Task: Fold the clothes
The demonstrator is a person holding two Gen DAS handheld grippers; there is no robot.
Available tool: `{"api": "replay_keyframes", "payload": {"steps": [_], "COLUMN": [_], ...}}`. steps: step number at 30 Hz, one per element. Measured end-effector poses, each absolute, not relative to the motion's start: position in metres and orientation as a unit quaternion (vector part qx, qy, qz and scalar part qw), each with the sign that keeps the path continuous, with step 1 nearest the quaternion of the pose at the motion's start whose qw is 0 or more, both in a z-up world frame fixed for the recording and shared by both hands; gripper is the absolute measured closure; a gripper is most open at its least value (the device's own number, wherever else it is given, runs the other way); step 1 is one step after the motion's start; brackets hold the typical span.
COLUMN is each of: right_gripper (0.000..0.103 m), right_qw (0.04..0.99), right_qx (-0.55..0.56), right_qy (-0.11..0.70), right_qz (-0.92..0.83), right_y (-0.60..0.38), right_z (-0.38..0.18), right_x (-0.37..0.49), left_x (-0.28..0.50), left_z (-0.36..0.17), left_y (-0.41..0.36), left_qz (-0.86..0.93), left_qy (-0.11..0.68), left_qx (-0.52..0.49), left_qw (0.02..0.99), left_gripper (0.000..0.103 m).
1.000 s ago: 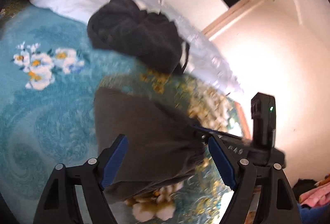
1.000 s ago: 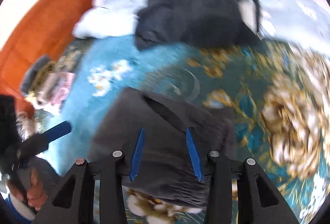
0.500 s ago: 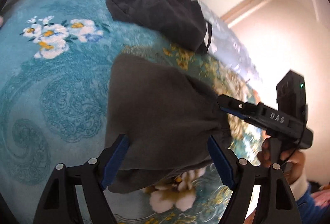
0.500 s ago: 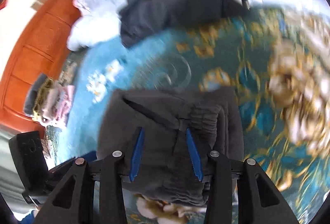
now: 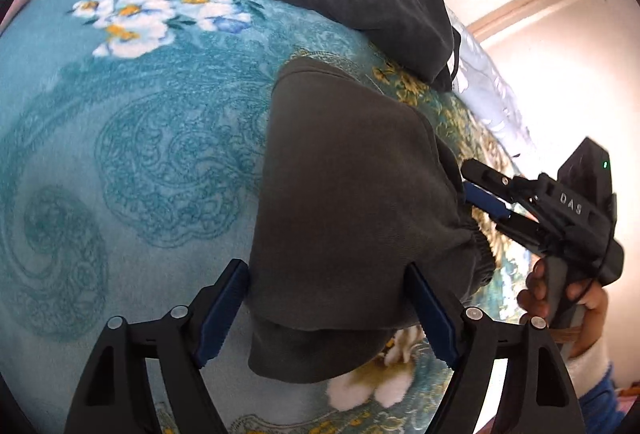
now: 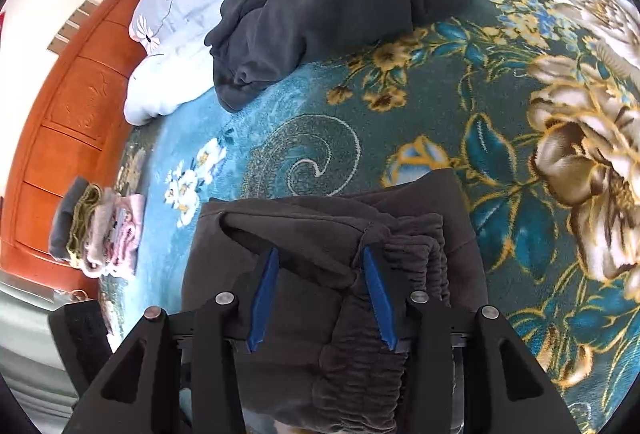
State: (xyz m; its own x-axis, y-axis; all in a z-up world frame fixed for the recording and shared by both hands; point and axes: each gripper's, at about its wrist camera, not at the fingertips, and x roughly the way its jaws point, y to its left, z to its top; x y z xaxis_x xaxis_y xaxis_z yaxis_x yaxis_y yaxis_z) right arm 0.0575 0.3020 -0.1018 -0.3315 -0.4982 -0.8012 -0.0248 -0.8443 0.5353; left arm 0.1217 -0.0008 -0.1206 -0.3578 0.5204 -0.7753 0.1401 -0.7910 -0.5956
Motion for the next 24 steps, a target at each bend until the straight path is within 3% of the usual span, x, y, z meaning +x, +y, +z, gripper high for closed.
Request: {"api": "replay_keyframes", "payload": {"steps": [2,6,10,12,17,24], "right_gripper": [0.055,0.024,0.018,0.009,0.006,0.005], "right_qw": [0.159,0.165,0.138,0.127,0.166,0.219], "right_qx": [0.543,0.537,0.571,0.567,0.548,0.565], "right_qy": [-0.238,-0.215,-0.230,-0.264,-0.344,-0.331], "right_qz": [-0.789,-0.799,-0.776,-0.770,-0.744,-0.724], "right_y": [0.307,0.319,0.345,0.360,0.377,0.362], "right_z": [-0.091,-0.087,-0.110,-0.119,-0.139,-0.162], "right_x": [0.064,0.082,0.100,0.109,0.109,0.084], "left_x": [0.125,0.130,0.131,0.129,0.112,0.079], "left_z": [-0.124,-0.132,-0.131,-0.132,-0.138,-0.143], "left_y": [-0.008,-0.019,-0.016,-0.015,-0.009,0.009], "left_qz": [0.756,0.730,0.726,0.724,0.706,0.707], "left_qy": [-0.324,-0.371,-0.379,-0.380,-0.393,-0.358], "left_qx": [-0.555,-0.561,-0.561,-0.563,-0.576,-0.597], "left_qw": [0.124,0.122,0.118,0.120,0.124,0.124], "left_gripper": [0.020,0.016,0.007,0.006,0.002,0.000]}}
